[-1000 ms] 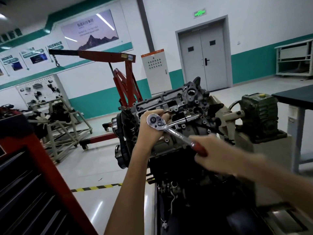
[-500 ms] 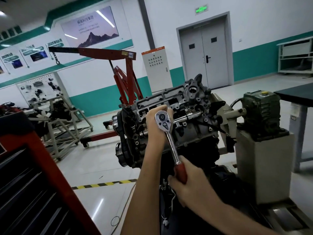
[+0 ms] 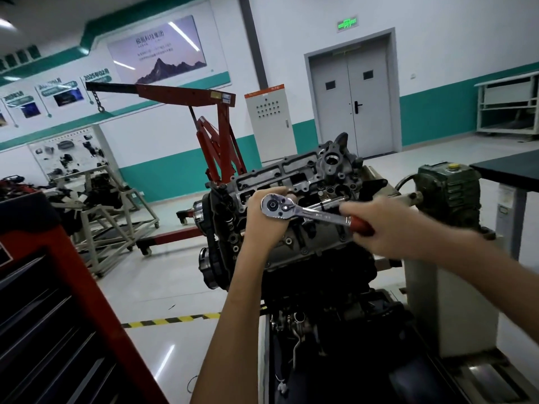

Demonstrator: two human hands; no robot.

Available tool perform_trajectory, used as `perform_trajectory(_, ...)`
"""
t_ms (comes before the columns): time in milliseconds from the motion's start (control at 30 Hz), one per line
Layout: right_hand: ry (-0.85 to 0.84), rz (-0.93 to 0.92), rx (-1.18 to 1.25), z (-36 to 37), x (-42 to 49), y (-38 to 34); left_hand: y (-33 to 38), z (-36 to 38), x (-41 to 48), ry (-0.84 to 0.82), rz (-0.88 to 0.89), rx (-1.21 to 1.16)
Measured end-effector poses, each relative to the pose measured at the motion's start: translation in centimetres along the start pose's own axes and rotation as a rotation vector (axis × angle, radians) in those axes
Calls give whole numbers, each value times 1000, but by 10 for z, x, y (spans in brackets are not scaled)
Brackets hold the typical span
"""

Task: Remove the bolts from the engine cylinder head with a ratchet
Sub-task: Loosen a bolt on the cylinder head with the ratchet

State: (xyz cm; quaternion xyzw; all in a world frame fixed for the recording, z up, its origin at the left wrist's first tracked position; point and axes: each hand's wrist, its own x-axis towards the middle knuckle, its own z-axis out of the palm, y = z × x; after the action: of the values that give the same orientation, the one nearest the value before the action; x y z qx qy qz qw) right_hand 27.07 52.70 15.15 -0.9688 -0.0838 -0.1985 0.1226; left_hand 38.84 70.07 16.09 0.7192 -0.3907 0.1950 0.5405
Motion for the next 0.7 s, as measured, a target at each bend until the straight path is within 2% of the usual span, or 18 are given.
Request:
perform_trajectory(67,28,56,312,34,-18,-24,-1,5,0,85,-4,-10)
perform_trajectory(133,143,97,582,68,-30,-56,-2,12,1,140,-24,4)
perform_trajectory(200,230,161,813,97,-31,-88,1,18,1,177,-62,-42)
perform_trajectory(267,231,220,963,110,-28,-110,4,19,0,176,-57,-64)
perform_trajectory(300,211,214,952,108,-28,-110,3,17,0,164,-45,-50)
perform_trajectory(367,158,145,779,89,-31,-93,1,10,0,125,-20,-11)
perform_trajectory(500,-133,-19,316,9,-15,-28,1,-9,1,-66,9,16)
perform_trajectory(533,-149,-37,141,-11,-6,-16,2,-11,2,-116,21,50)
perform_trajectory(600,-46,-90,-177,-36,11,0,5,-10,2,-151,59,89)
perform_trajectory(633,-8,-95,-229,-38,15,4,5,-8,2,-132,74,76)
perform_trajectory(700,-15,-49,-155,-21,7,2,0,-3,-3,-33,61,-4)
